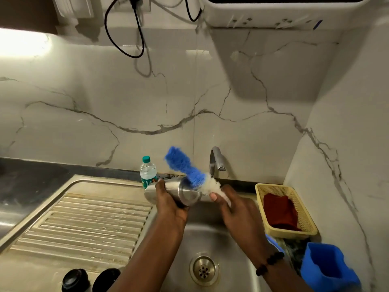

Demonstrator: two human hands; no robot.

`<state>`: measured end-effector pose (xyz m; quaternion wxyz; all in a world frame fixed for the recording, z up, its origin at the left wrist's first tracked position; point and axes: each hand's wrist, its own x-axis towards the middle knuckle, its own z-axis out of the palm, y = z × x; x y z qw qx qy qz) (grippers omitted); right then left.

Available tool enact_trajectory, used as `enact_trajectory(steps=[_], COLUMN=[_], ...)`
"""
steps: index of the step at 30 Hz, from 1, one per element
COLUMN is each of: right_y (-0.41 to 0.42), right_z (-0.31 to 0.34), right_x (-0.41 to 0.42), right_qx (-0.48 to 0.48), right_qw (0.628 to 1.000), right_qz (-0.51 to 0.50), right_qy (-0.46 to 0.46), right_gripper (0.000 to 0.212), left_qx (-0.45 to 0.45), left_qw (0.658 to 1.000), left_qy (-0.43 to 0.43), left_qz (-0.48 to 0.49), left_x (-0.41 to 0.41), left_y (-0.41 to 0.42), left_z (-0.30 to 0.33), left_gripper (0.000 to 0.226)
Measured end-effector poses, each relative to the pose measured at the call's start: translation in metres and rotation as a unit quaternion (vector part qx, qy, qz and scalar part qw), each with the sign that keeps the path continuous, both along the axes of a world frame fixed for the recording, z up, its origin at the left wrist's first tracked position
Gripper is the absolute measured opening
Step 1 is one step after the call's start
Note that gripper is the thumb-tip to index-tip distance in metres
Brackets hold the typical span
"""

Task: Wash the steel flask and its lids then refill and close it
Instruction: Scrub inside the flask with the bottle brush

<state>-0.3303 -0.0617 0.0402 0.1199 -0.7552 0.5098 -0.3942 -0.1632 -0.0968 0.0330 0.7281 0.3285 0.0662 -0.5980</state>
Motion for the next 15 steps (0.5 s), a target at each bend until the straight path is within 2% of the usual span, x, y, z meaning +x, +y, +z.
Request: enact_trajectory(steps=[3, 7, 9, 11, 13, 15], right_y=[0.012, 0.008, 0.017, 0.026, 0.021, 0.012], right_z=[0.004, 0.002, 0.004, 0.008, 0.017, 0.019], right_x=[0.008, 0.002, 0.005, 0.011, 0.013, 0.009], right_qx=[0.000, 0.042, -0.022, -0.079, -0.056, 0.015], right_qw=[0.999, 0.999, 0.999, 0.990, 0.988, 0.989], right_qz=[0.026, 0.002, -0.001, 0.005, 0.013, 0.030], right_qy=[0.046, -0.016, 0.039, 0.116, 0.143, 0.147], right_gripper=[0.060, 0.045, 0.037, 0.042, 0.056, 0.061], left_qx=[-0.036, 0.018, 0.010, 0.008, 0.004, 0.009], left_qw=[0.999, 0.999, 0.997, 0.994, 0.989, 0.983], left_qy=[-0.032, -0.038, -0.075, -0.110, -0.148, -0.183], left_qz=[-0.009, 0.017, 0.011, 0.007, 0.005, -0.006], left_x=[0.000, 0.006, 0.010, 0.010, 0.012, 0.017], left_y=[-0.002, 0.000, 0.003, 0.004, 0.002, 0.003], left_z=[0.000, -0.006, -0.010, -0.013, -0.014, -0.013], left_gripper=[0.056, 0.055, 0.034, 0.026, 0.026, 0.033])
